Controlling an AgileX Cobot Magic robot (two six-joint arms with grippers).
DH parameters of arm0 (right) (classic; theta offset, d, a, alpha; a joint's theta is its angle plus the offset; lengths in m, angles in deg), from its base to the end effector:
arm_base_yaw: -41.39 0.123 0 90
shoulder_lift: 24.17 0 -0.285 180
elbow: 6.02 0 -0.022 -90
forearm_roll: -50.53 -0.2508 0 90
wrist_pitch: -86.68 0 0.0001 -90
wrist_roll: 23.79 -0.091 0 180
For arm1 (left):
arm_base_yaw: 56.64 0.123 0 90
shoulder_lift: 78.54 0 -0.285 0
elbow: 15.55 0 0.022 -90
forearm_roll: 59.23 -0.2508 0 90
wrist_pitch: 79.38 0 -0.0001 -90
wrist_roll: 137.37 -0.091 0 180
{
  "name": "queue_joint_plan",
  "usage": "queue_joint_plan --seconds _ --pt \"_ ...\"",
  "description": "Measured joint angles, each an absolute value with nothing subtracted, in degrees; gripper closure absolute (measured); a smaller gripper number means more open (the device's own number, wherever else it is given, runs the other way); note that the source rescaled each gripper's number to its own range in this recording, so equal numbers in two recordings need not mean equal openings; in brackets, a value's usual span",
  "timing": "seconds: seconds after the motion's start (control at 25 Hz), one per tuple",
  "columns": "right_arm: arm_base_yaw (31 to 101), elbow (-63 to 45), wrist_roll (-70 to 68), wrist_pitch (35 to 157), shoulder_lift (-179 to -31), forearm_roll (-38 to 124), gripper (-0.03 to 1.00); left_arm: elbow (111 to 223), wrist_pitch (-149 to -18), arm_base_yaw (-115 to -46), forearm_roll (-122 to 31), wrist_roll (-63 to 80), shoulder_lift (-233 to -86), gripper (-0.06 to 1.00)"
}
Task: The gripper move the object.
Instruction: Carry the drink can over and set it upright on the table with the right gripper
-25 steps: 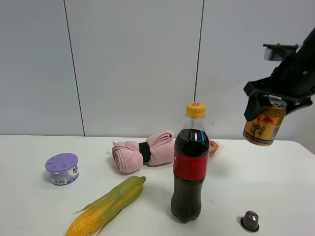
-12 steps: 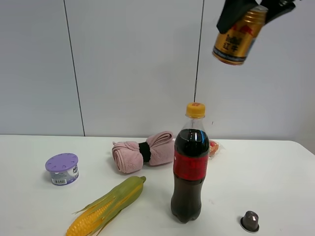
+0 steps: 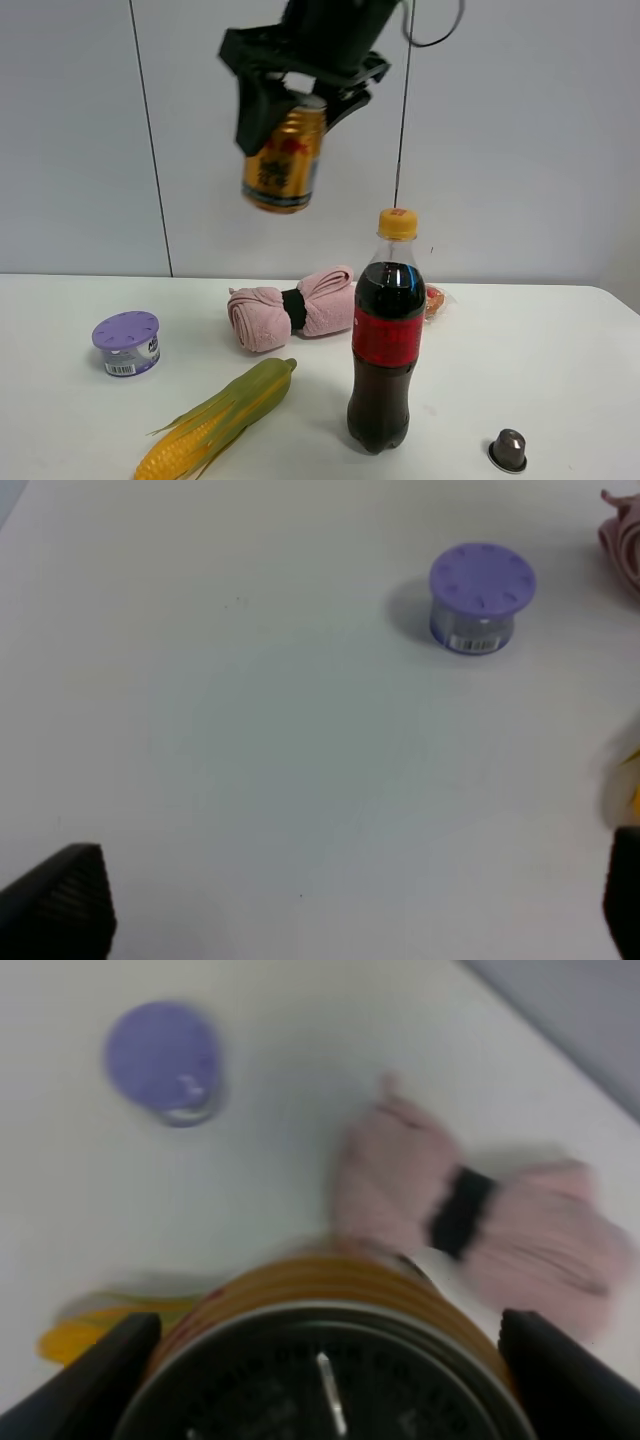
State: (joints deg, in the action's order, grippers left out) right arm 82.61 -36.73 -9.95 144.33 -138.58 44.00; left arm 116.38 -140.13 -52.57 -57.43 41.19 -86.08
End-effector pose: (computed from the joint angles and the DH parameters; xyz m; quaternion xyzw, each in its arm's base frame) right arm 0.3112 0.2842 0.3613 -0.4241 0.8414 0.1321 0.3079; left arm -0.0063 -0.0030 0.2797 -0.0188 0.8494 0.0097 0.5273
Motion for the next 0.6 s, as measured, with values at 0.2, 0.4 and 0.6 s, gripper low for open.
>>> queue_joint_plan --seconds 0.2,0.4,0.6 --pt "88.7 -42.5 -9.5 141.8 -148.2 43.9 0.96 116.4 -140.1 -52.6 -57.4 41.2 -86.1 -0.06" --pt "90.8 -42.7 -9.5 135.1 -153.9 44.0 0.96 116.4 -140.1 -52.6 -57.4 41.2 -86.1 -0.06" --pt "90.9 -42.7 -9.6 130.8 -157.0 44.1 0.96 116.4 -140.1 -52.6 -57.4 41.2 -86.1 -0.06"
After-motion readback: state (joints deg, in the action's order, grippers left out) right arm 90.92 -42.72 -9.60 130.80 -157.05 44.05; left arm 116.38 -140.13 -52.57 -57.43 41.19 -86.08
